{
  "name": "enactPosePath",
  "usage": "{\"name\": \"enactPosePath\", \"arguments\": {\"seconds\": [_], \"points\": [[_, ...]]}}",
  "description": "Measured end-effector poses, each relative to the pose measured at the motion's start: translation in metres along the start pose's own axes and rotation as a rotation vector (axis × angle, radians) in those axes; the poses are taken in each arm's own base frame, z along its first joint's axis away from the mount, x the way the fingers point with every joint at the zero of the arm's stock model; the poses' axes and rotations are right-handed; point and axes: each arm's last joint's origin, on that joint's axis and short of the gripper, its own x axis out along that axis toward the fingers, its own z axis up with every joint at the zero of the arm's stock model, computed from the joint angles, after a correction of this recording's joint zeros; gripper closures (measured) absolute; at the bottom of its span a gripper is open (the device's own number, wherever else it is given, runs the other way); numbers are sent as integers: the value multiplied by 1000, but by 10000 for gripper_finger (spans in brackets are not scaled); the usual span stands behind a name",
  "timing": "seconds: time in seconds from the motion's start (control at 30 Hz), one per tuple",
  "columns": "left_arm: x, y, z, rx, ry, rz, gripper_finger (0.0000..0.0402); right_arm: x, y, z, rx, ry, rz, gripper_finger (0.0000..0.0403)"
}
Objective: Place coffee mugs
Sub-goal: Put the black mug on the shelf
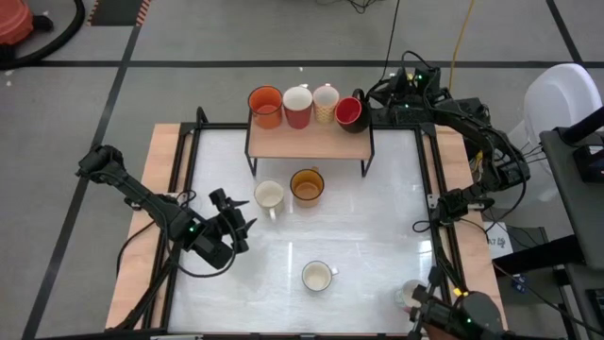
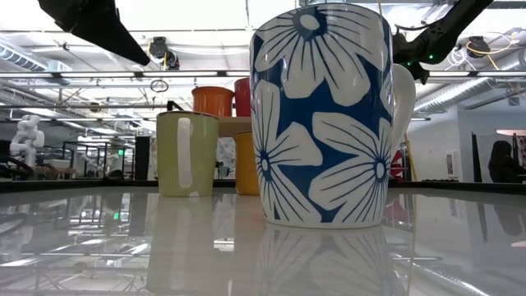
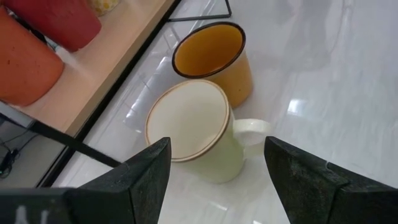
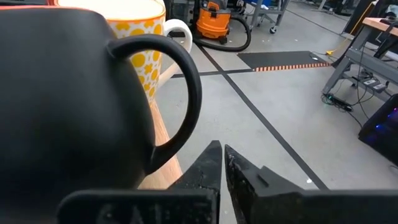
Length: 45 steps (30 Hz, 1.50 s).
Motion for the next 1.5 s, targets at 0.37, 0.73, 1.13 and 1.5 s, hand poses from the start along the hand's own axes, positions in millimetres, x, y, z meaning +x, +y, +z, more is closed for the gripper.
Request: {"name": "enactPosePath", "arguments": {"seconds": [0.37,0.73,1.13,1.5], "points": [[0,-1,1,12,-6,-4,140,-9,-1,8,66,36,-163,391],[10,6,7,25,-4,28,140,-44,61,65,-86,-19,-174,320],[22,11,18,36,-25,39,140,-30,155,105,-328,102,38,288],[22,10,20,69,-37,32,140,33,201,163,-544,552,57,280]]}}
